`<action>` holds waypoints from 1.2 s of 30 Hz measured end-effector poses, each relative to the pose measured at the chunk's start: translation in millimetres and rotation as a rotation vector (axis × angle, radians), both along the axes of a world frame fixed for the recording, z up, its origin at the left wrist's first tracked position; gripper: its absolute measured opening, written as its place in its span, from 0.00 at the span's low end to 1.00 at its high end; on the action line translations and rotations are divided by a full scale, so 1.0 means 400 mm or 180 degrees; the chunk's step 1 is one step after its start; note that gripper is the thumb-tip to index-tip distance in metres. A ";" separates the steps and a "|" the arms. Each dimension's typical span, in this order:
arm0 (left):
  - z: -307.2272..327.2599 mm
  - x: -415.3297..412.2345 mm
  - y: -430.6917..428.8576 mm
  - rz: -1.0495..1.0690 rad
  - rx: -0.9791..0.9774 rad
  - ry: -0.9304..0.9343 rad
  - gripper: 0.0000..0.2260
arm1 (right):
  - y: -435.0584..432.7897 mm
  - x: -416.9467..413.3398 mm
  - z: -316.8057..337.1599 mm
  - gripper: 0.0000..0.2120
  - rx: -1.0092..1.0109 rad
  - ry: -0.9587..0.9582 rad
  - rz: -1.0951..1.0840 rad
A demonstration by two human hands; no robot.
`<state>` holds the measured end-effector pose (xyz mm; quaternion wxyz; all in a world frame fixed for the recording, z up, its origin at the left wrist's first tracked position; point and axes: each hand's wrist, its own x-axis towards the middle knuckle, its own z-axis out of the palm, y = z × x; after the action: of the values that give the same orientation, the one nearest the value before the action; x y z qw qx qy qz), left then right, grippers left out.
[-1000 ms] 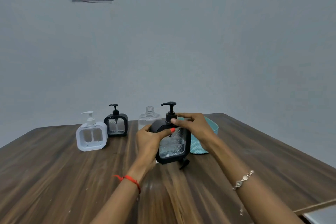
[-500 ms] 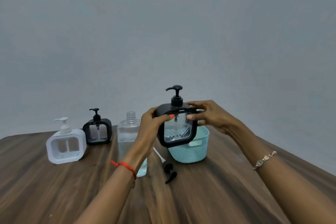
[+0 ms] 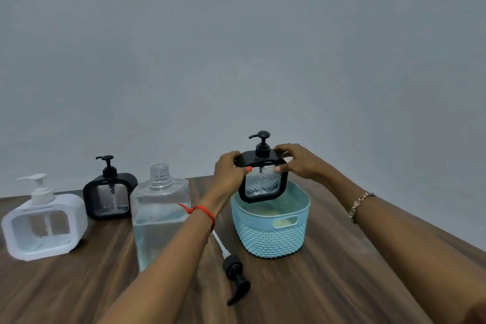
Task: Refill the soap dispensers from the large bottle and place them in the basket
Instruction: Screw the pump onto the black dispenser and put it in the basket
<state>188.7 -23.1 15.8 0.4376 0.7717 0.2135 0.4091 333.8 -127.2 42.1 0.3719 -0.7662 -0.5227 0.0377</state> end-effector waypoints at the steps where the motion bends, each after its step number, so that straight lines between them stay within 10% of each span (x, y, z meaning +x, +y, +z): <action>1: -0.007 0.011 0.009 0.0019 0.0022 0.0077 0.10 | 0.012 0.014 -0.008 0.21 -0.0099 -0.0169 -0.0071; 36: -0.087 0.063 0.092 0.0366 0.0163 0.0958 0.07 | 0.126 0.063 -0.094 0.27 -0.1142 -0.1154 -0.0552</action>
<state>214.0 13.8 -18.8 0.3567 0.8217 0.3100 0.3185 359.2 -76.9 4.6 0.1323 -0.8560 -0.4982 -0.0401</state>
